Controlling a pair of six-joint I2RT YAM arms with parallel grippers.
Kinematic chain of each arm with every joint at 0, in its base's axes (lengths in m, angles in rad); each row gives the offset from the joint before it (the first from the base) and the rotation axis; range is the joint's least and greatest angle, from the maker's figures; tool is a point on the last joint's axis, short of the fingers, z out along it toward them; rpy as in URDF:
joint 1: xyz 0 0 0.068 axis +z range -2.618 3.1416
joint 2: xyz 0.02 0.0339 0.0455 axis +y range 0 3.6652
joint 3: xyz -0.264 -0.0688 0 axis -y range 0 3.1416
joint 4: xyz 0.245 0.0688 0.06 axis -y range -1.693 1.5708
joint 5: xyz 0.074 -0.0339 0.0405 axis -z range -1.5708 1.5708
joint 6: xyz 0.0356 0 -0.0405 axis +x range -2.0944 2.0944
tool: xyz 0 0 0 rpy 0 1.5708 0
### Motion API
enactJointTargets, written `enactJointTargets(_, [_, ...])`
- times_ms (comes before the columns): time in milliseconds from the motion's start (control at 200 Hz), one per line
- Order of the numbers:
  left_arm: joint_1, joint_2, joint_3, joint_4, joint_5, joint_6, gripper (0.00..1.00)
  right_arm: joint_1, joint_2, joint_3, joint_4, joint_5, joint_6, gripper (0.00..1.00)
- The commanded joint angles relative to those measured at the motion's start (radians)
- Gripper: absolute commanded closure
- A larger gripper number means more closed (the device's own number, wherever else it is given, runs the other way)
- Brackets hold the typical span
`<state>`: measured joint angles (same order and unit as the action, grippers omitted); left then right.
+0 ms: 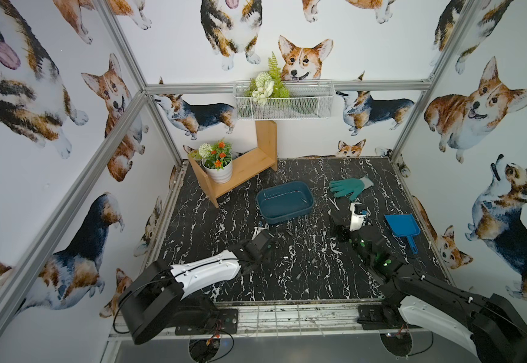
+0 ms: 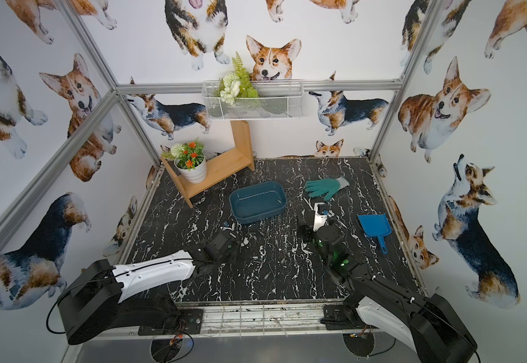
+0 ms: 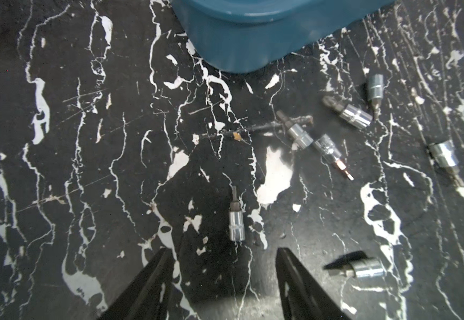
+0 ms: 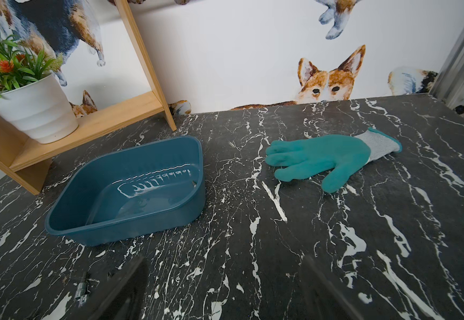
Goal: Put the bit on the desktop into the storage box
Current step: Pick up the screwdriver bit from the center of the board.
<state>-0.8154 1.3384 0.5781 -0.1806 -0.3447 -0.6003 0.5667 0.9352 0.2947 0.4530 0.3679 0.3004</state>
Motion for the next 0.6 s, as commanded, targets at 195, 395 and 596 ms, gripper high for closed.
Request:
enactJointTargets(195, [-0.008,0.087,0.016,0.051,-0.017,0.001,0.46,0.000,-0.013,-0.005,0.030,0.024,0.006,0.09])
enactJointTargets(395, [-0.008,0.112,0.013,0.070,-0.036,0.002,0.53,0.000,-0.021,-0.008,0.027,0.027,0.003,0.09])
enactJointTargets(596, [-0.008,0.143,0.017,0.076,-0.039,0.008,0.61,0.000,-0.021,-0.008,0.028,0.034,0.003,0.09])
